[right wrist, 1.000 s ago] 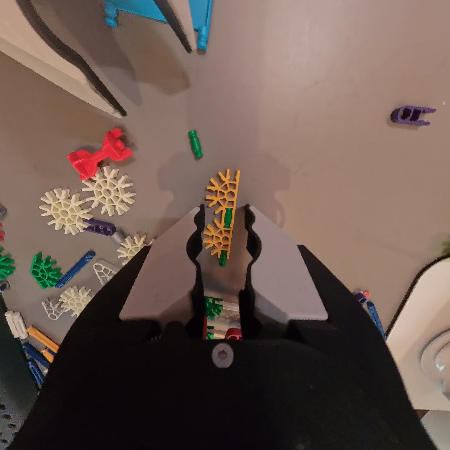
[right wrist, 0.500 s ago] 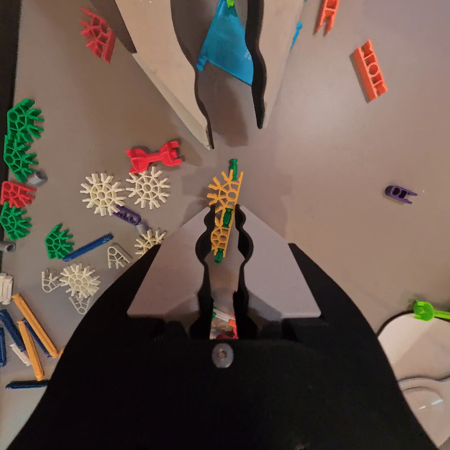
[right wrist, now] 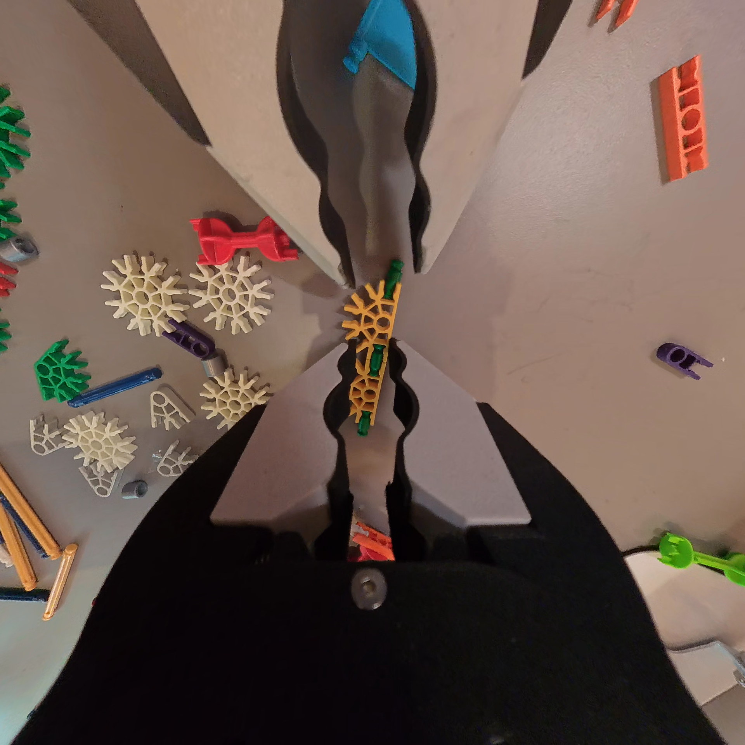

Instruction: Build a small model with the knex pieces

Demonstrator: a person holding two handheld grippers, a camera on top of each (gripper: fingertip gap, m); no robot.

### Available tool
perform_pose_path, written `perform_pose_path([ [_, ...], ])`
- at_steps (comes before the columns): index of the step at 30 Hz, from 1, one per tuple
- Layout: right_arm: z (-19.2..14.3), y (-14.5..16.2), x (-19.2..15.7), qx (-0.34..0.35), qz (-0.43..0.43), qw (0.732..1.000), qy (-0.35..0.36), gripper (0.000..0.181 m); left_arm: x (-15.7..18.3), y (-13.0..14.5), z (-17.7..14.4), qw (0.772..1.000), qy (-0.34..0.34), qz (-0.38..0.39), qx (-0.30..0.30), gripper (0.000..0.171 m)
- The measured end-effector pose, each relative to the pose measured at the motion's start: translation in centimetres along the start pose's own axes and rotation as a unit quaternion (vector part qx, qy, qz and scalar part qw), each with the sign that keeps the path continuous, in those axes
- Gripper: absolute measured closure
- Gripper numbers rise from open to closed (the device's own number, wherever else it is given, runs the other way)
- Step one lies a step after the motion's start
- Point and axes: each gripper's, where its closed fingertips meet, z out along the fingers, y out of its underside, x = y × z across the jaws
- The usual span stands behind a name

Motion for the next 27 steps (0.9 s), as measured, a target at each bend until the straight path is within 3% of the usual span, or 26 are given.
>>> perform_pose_path([
  [8,0.2,-0.1,0.2,0.0,0.003,1.0,-0.004,0.169,0.2,-0.3,0.6,1.0,0.004,0.012,-0.003,0.156],
  [13,0.3,-0.2,0.1,0.003,0.004,1.0,-0.009,0.169,0.4,-0.1,0.8,1.0,0.013,0.014,0.001,0.171],
  [27,0.4,-0.2,0.1,0.006,0.018,1.0,-0.004,0.169,0.3,0.2,1.3,1.0,0.012,0.013,0.006,0.171],
])
